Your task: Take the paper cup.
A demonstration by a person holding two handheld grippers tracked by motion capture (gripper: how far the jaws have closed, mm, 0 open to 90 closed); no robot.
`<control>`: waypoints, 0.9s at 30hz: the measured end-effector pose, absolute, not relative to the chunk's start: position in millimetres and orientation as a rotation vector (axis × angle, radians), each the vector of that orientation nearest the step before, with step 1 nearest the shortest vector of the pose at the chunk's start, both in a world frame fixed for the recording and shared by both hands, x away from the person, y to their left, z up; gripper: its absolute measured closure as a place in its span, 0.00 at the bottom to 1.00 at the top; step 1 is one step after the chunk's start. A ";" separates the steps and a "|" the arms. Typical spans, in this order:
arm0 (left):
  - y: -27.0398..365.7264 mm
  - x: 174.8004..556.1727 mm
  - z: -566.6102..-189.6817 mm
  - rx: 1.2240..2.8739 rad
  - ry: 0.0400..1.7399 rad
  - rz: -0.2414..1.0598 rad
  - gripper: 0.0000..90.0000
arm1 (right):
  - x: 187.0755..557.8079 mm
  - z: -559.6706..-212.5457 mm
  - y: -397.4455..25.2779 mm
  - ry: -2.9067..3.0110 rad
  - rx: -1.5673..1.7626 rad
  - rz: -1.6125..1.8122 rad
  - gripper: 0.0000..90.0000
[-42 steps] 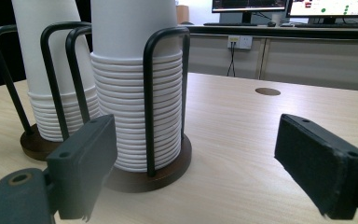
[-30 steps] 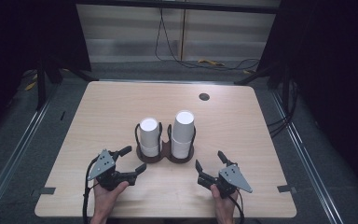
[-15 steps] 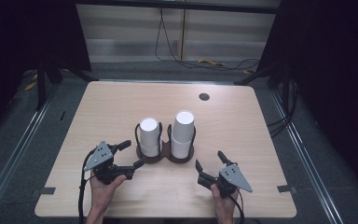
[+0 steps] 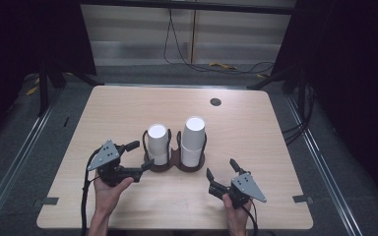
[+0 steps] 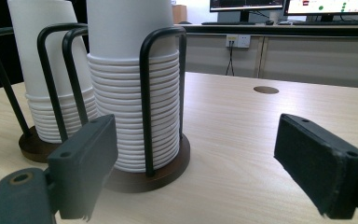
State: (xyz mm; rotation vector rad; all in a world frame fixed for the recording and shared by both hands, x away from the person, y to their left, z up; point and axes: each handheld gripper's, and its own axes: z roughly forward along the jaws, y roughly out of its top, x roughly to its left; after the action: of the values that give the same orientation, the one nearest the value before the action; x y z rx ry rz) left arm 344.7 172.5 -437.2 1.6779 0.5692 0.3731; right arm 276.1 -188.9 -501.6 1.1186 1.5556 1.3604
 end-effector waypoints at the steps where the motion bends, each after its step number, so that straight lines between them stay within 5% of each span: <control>1: 172.5 346.0 -435.4 1.689 0.559 0.376 0.20 | 276.2 -501.6 -188.8 1.556 1.119 1.361 0.15; 27: 159.8 375.4 -398.2 1.807 0.550 0.383 0.24 | 276.2 -501.3 -189.0 1.569 1.118 1.356 0.15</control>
State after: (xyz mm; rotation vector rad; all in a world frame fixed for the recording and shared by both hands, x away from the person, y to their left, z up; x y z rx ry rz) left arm 375.4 159.8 -398.2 1.8070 0.5501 0.3827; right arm 276.2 -189.0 -501.3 1.1179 1.5692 1.3561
